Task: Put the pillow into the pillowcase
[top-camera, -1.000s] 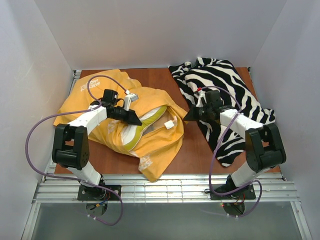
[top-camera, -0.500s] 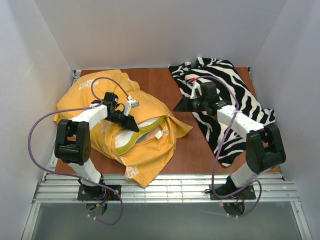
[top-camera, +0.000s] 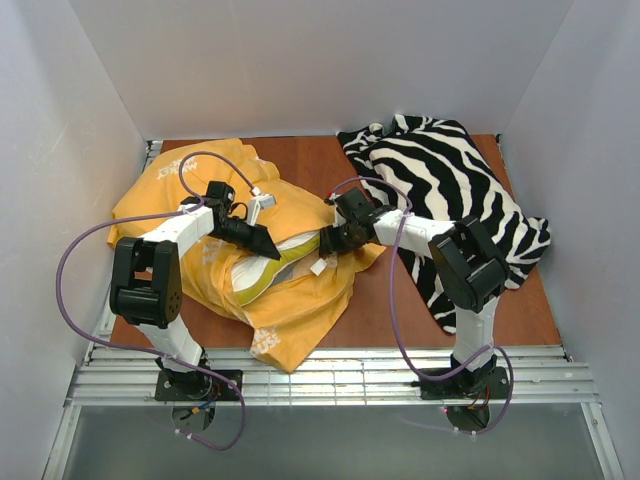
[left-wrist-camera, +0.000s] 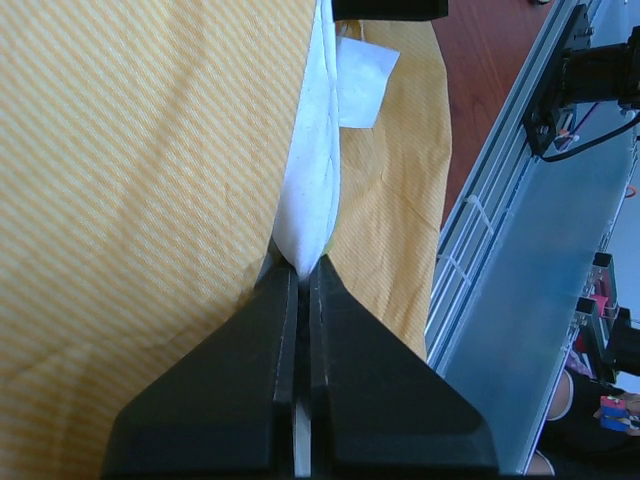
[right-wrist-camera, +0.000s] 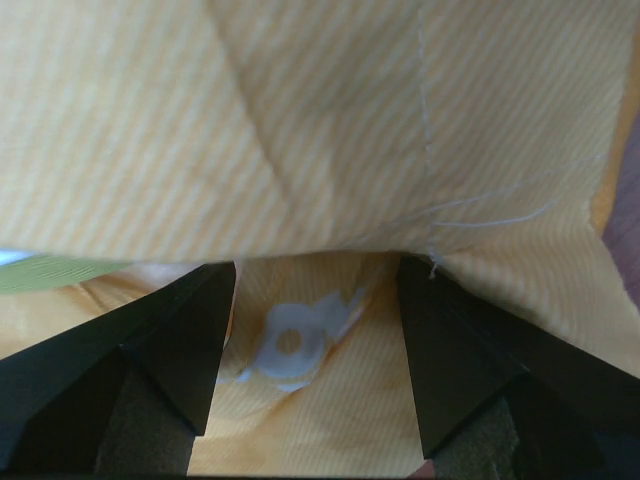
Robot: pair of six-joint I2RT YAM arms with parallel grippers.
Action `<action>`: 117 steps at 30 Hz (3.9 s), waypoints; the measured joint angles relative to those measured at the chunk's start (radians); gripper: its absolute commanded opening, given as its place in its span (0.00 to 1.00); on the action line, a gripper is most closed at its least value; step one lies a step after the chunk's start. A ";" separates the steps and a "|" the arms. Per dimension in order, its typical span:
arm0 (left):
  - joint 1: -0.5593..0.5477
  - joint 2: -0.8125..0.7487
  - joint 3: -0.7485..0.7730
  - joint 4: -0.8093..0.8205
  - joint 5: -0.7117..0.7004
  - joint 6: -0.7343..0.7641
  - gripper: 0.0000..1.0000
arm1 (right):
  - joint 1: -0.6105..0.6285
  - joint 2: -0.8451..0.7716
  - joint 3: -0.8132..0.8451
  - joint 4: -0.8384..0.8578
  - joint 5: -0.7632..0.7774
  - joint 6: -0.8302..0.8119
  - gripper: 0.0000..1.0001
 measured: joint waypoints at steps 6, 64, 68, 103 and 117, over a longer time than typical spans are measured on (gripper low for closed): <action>0.000 0.000 0.000 0.011 0.018 -0.032 0.00 | 0.053 0.035 0.031 -0.020 0.127 -0.011 0.60; -0.203 0.163 0.085 0.589 -0.557 -0.919 0.18 | -0.180 -0.280 0.066 -0.305 -0.212 -0.395 0.75; -0.202 0.188 0.121 0.623 -0.595 -0.869 0.48 | -0.178 -0.318 0.002 -0.301 -0.296 -0.385 0.59; -0.510 0.022 0.000 0.236 -1.078 0.045 0.00 | -0.117 -0.045 -0.148 -0.050 -0.343 -0.067 0.49; -0.144 -0.009 0.126 0.206 -0.350 -0.308 0.00 | -0.114 -0.228 -0.077 0.003 -0.241 0.014 0.68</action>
